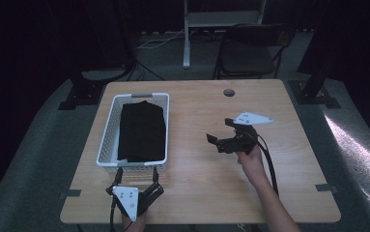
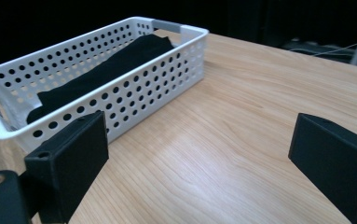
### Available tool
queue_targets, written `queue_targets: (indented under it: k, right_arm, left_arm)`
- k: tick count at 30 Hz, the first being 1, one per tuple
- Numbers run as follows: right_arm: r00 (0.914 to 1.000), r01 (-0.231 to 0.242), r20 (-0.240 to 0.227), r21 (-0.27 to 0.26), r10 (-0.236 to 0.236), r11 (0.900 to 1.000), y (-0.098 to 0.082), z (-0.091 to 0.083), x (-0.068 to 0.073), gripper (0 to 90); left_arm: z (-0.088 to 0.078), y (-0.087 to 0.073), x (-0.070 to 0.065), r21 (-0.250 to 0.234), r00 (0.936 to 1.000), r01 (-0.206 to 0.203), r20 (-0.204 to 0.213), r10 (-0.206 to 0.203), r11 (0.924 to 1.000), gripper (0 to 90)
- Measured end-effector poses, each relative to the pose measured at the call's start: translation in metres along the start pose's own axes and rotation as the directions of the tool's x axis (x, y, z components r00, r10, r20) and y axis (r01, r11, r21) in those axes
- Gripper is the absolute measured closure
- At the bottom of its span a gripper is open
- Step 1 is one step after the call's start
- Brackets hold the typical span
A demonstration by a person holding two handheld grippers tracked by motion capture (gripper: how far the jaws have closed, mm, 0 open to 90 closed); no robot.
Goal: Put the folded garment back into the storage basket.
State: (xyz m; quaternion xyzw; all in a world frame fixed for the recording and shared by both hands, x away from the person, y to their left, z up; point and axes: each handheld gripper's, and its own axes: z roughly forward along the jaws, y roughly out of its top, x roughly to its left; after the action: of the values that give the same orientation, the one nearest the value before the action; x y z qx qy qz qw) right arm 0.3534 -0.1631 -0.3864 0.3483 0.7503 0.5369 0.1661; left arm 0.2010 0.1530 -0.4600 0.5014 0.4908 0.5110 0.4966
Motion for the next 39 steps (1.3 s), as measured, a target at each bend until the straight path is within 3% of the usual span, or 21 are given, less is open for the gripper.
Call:
queue_targets:
  k: [8,14,21,30,34,39]
  right_arm:
    - [0.9998,0.001,0.017,0.011,-0.001,1.0,-0.015,-0.025,-0.002,4.2]
    - [0.9988,-0.016,0.046,-0.028,0.018,0.999,-0.021,-0.043,-0.002,4.2]
    - [0.9925,-0.03,0.119,-0.014,0.031,0.999,-0.033,-0.056,-0.001,4.2]
    - [0.9863,-0.059,0.154,-0.009,0.06,0.998,-0.053,-0.08,-0.002,4.2]
    - [0.9853,-0.083,0.146,-0.044,0.089,0.996,-0.059,-0.091,-0.001,4.2]
    - [0.9818,-0.08,0.171,-0.02,0.083,0.997,-0.067,-0.095,0.002,4.2]
  left_arm:
    - [0.0,0.0,0.0,0.001,1.0,-0.001,-0.003,0.001,1.0,0.8]
    - [0.0,0.0,0.0,0.001,1.0,0.0,-0.004,0.0,1.0,0.7]
    - [0.0,0.0,0.0,0.0,1.0,0.0,-0.004,0.0,1.0,0.7]
    - [0.0,0.0,0.0,0.0,1.0,0.0,-0.005,0.0,1.0,0.8]
    - [0.0,0.0,0.0,0.0,1.0,0.0,-0.004,0.0,1.0,0.8]
    - [0.0,0.0,0.0,0.0,1.0,0.0,-0.004,0.0,1.0,0.8]
